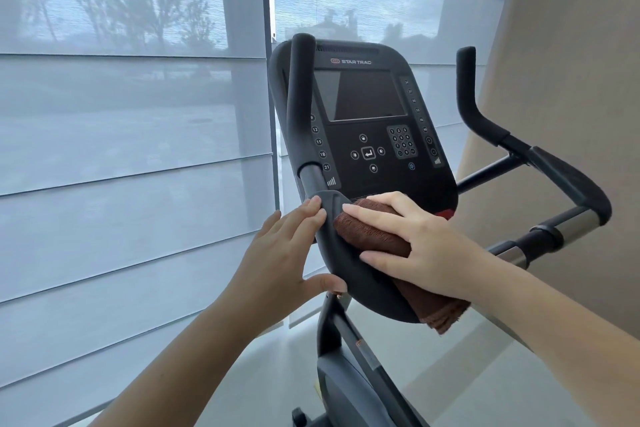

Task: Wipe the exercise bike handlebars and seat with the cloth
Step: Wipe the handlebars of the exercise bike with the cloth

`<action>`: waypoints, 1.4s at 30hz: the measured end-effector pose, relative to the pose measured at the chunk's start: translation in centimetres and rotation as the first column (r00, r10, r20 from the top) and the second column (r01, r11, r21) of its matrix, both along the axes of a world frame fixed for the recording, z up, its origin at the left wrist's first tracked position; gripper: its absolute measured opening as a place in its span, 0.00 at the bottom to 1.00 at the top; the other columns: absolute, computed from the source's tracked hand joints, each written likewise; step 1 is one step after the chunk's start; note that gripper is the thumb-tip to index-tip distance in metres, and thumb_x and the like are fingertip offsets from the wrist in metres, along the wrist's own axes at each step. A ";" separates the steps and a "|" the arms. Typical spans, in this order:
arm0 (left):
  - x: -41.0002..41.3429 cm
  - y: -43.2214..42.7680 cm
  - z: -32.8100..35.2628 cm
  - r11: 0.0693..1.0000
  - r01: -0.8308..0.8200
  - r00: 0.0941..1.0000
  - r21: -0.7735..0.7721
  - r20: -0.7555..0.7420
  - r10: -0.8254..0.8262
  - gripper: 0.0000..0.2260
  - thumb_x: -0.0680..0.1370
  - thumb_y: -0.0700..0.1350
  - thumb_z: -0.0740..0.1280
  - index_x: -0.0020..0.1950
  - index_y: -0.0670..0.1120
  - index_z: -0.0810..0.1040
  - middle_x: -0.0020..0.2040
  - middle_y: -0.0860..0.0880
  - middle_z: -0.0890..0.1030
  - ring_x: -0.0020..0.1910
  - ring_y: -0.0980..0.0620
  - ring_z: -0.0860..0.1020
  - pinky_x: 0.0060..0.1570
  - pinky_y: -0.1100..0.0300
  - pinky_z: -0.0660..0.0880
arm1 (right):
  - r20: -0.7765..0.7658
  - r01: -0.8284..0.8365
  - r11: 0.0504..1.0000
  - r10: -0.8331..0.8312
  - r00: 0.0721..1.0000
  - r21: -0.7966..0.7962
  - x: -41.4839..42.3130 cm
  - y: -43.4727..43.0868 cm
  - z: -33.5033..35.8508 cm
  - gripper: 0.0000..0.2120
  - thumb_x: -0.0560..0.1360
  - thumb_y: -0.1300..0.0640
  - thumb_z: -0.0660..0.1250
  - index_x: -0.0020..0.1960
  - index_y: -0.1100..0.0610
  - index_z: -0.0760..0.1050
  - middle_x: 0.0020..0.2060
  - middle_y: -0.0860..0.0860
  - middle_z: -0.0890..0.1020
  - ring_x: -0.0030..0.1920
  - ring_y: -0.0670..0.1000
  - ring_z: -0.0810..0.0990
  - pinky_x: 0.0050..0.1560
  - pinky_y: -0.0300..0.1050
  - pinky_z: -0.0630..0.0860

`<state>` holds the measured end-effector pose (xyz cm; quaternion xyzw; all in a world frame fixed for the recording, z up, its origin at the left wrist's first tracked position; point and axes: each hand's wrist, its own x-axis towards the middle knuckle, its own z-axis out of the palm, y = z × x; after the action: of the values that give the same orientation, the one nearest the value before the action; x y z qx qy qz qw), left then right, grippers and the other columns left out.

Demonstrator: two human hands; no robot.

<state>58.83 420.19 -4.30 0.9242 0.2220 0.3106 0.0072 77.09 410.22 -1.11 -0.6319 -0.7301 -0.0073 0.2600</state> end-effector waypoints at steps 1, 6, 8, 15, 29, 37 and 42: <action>0.0 0.0 0.0 1.000 0.004 1.000 -0.006 0.009 -0.004 0.37 0.66 0.63 0.62 0.66 0.38 0.70 0.69 0.43 0.68 0.68 0.44 0.67 0.66 0.50 0.56 | -0.019 -0.002 0.999 0.003 1.000 0.032 0.1 -0.1 -0.1 0.25 0.72 0.45 0.64 0.65 0.32 0.62 0.63 0.42 0.67 0.60 0.43 0.70 0.61 0.36 0.67; 0.0 0.2 -0.3 0.999 0.026 0.999 -0.033 0.047 -0.025 0.38 0.65 0.64 0.63 0.68 0.41 0.67 0.71 0.47 0.64 0.70 0.47 0.64 0.68 0.53 0.54 | -0.105 0.024 0.983 -0.005 0.994 0.180 1.1 1.2 0.6 0.24 0.71 0.54 0.69 0.65 0.41 0.69 0.57 0.46 0.73 0.59 0.39 0.71 0.64 0.34 0.64; 0.0 0.2 -0.3 0.999 0.030 0.998 -0.031 0.055 -0.028 0.38 0.65 0.63 0.64 0.67 0.40 0.68 0.70 0.46 0.66 0.69 0.46 0.66 0.67 0.53 0.54 | -0.170 0.063 0.979 -0.030 0.985 0.192 1.2 2.5 1.2 0.24 0.72 0.53 0.68 0.66 0.42 0.68 0.59 0.47 0.73 0.61 0.42 0.70 0.66 0.39 0.64; -0.1 0.3 -0.6 0.999 0.040 0.996 -0.002 0.077 -0.039 0.38 0.63 0.62 0.67 0.66 0.39 0.70 0.68 0.44 0.69 0.67 0.45 0.68 0.65 0.49 0.56 | -0.253 -0.069 0.996 0.053 0.966 -0.056 2.1 1.8 0.9 0.22 0.73 0.50 0.66 0.62 0.31 0.66 0.57 0.41 0.75 0.60 0.40 0.72 0.66 0.43 0.66; 0.0 0.9 -1.3 0.998 0.048 0.989 -0.036 0.140 -0.043 0.39 0.64 0.65 0.67 0.65 0.40 0.71 0.68 0.45 0.70 0.66 0.49 0.69 0.61 0.40 0.68 | -0.240 -0.073 0.997 0.074 0.968 0.011 0.9 3.9 1.6 0.23 0.72 0.50 0.68 0.64 0.40 0.69 0.55 0.45 0.76 0.58 0.42 0.73 0.63 0.38 0.67; 0.4 1.4 -2.0 0.995 0.096 0.967 0.003 0.236 -0.094 0.38 0.63 0.65 0.67 0.63 0.40 0.72 0.66 0.46 0.71 0.66 0.52 0.68 0.61 0.44 0.70 | -0.072 -0.061 0.998 0.061 0.996 0.009 2.4 -1.5 0.0 0.24 0.68 0.48 0.68 0.62 0.35 0.69 0.54 0.41 0.75 0.57 0.39 0.73 0.59 0.32 0.67; 0.4 3.1 -1.8 0.982 0.184 0.935 0.052 0.299 -0.191 0.35 0.63 0.64 0.68 0.60 0.40 0.75 0.63 0.49 0.72 0.63 0.53 0.69 0.62 0.58 0.66 | -0.183 0.034 0.993 -0.013 0.983 0.116 1.1 -0.2 1.5 0.23 0.69 0.57 0.71 0.61 0.41 0.72 0.53 0.46 0.79 0.56 0.41 0.75 0.60 0.34 0.68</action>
<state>59.28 423.27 -6.14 0.8826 0.1257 0.4491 0.0598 78.20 410.05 0.34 -0.6219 -0.6941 0.0041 0.3625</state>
